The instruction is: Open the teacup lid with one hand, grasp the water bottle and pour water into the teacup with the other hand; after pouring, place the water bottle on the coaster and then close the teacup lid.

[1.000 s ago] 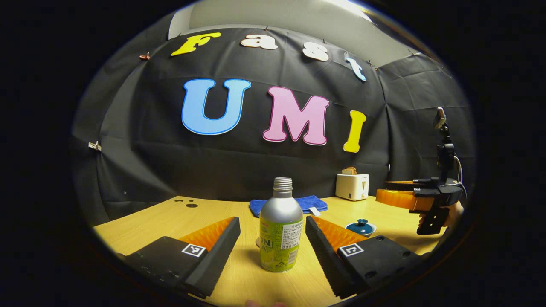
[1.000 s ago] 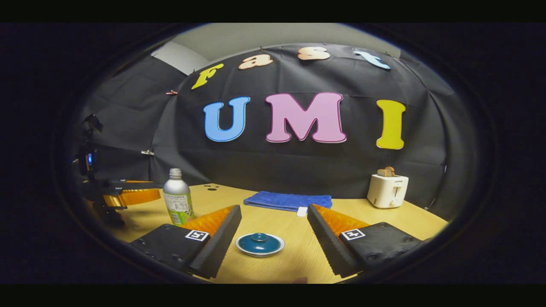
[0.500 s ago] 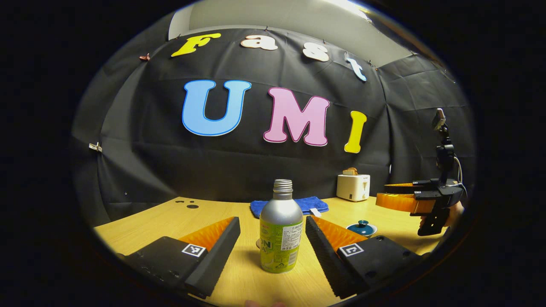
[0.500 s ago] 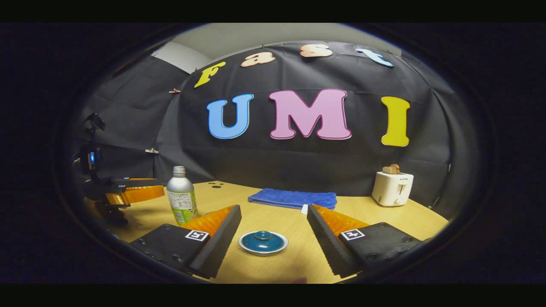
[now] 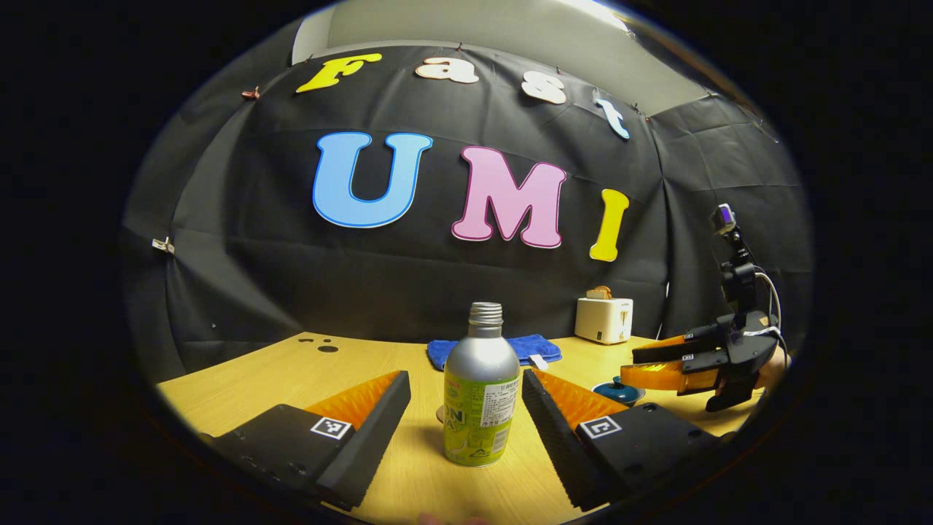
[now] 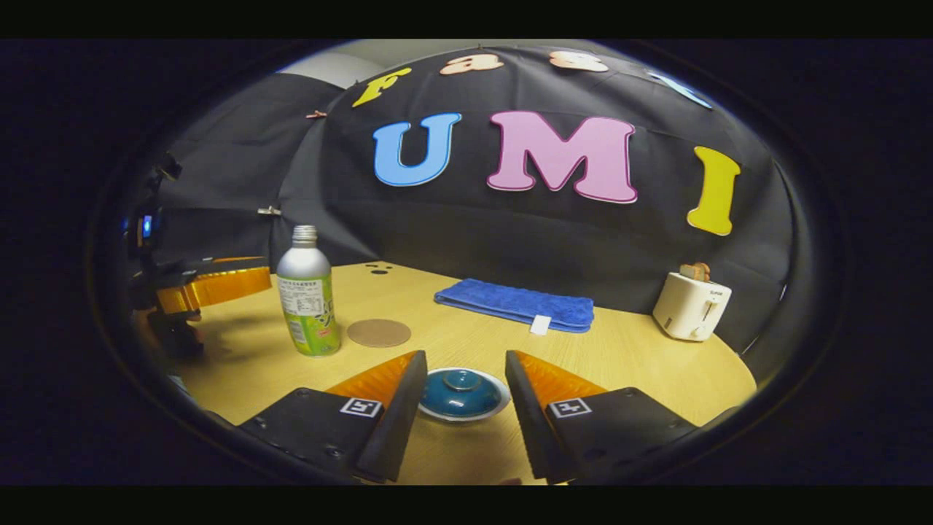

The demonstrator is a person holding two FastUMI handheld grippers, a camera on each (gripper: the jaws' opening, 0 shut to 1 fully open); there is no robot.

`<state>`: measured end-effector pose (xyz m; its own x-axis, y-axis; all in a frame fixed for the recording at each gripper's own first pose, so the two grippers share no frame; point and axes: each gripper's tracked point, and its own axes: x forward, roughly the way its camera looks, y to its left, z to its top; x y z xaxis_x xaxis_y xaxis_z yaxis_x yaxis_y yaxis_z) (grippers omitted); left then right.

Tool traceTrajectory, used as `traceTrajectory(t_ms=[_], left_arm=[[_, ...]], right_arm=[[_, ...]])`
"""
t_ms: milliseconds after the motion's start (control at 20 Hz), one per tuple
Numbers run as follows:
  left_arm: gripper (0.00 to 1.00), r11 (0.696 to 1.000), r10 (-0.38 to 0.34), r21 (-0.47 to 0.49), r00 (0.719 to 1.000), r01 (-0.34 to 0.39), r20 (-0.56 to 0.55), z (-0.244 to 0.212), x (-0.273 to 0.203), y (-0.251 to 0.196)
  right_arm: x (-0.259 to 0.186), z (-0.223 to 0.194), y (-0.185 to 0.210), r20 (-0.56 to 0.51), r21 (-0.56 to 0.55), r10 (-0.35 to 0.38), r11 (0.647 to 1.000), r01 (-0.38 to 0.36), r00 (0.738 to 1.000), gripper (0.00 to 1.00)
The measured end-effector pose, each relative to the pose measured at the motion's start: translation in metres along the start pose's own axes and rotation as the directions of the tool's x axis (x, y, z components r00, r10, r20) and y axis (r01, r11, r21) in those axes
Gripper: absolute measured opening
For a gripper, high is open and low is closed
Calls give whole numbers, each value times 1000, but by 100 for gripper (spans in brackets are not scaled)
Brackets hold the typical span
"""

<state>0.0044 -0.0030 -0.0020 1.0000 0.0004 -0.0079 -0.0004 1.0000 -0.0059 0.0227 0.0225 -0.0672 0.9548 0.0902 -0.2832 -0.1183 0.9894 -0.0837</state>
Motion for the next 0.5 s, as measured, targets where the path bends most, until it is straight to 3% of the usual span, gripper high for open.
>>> traceTrajectory(t_ms=[100,450,500], left_arm=[[98,1000,1,0,1000,-1,-3,-2,1,2],[98,1000,-6,-4,1000,6,-8,-4,2,3],[98,1000,-8,-6,1000,8,-9,-5,2,2]], right_arm=[[5,-4,2,-19,16,12,1000,-11,1000,57],[14,-22,10,-84,68,53,997,-47,995,56],[15,-20,9,-86,75,51,996,-44,995,45]])
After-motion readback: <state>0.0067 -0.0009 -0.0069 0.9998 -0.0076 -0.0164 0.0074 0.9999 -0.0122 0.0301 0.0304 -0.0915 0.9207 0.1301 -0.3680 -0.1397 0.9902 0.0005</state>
